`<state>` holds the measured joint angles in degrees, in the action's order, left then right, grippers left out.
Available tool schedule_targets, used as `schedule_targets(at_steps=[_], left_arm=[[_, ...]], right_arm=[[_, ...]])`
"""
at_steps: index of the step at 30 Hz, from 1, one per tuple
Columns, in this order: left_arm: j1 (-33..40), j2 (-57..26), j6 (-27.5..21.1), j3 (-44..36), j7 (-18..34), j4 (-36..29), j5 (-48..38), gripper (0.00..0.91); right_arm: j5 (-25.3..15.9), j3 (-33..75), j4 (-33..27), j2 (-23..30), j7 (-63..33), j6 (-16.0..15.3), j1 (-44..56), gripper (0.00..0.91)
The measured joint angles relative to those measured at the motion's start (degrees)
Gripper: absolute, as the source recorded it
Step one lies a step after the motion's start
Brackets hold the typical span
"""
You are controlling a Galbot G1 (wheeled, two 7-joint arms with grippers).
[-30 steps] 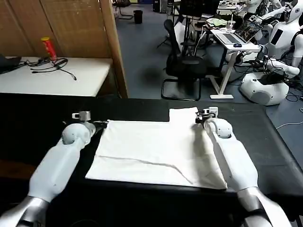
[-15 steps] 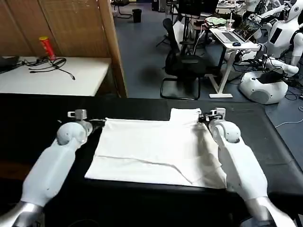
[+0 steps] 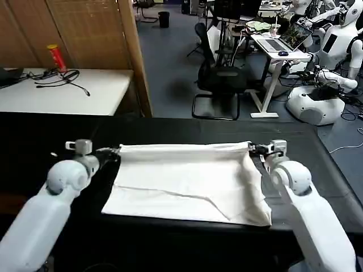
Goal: Fold and organize the clothes.
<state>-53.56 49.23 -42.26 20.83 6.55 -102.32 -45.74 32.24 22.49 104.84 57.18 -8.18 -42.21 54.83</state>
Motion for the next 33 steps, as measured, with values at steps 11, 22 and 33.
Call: schedule_targets(at_steps=[11,22,33], left_arm=[[-8.9,-4.2,0.0,4.0,0.7,-7.5,1.0,0.049],[-15.6,-5.3,0.0,6.2,-1.0,-10.8,5.6,0.049],[-19.3,-4.3,0.1,6.3,-1.0,-12.0,8.5,0.878]], right_arm=[[-1.0,0.7,8.3,-3.8,-1.0,0.0,10.5,0.0],[-3.4,0.5,9.8,-4.8,0.5,0.0,15.9,0.0],[-3.1,1.5,11.0,-4.5,1.2,0.0,18.0,0.878]])
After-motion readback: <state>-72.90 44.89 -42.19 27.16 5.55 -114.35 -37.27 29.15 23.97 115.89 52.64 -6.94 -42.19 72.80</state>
